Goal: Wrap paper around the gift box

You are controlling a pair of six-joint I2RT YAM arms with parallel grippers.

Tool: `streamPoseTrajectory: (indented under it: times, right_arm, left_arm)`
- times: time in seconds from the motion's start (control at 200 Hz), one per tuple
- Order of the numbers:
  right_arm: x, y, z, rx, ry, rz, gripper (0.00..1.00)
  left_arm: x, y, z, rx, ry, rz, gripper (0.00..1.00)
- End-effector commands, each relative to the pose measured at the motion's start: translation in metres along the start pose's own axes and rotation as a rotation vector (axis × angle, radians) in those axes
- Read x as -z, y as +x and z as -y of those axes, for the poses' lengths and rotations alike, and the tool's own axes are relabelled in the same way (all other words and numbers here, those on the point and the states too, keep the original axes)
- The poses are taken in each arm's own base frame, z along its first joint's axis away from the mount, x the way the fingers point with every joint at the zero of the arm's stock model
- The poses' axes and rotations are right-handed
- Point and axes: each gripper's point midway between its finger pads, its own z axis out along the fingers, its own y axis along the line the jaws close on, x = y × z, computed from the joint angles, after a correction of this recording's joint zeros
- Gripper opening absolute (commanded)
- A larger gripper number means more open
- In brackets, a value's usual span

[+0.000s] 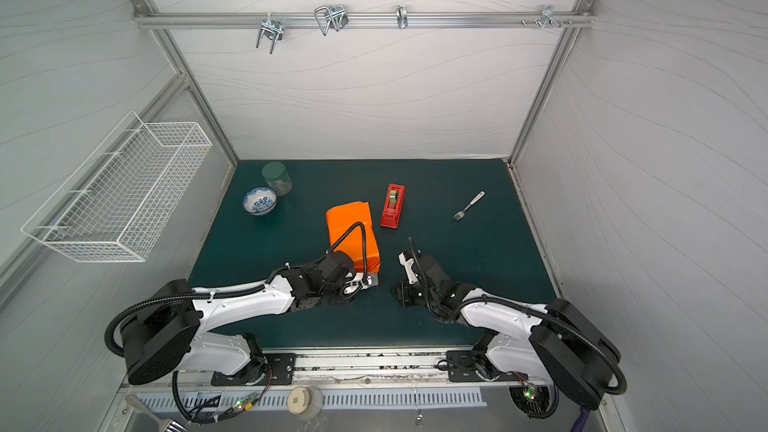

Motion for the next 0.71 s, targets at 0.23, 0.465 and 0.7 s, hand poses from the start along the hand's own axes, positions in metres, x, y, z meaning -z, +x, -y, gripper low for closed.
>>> streamPoseTrajectory:
  times: [0.23,0.465,0.7]
  right_arm:
    - [-0.041,-0.017,-0.048,0.198,-0.114,0.21,0.06]
    - [-0.074,-0.022,-0.036,0.149,-0.103,0.275,0.03]
    - [-0.085,-0.032,-0.02,0.138,-0.029,0.344,0.02]
  left_arm:
    - [0.01,-0.013,-0.011,0.048,-0.018,0.094,0.0]
    - [0.011,-0.013,-0.009,0.054,-0.002,0.102,0.0]
    - [0.012,-0.013,-0.007,0.053,0.009,0.105,0.0]
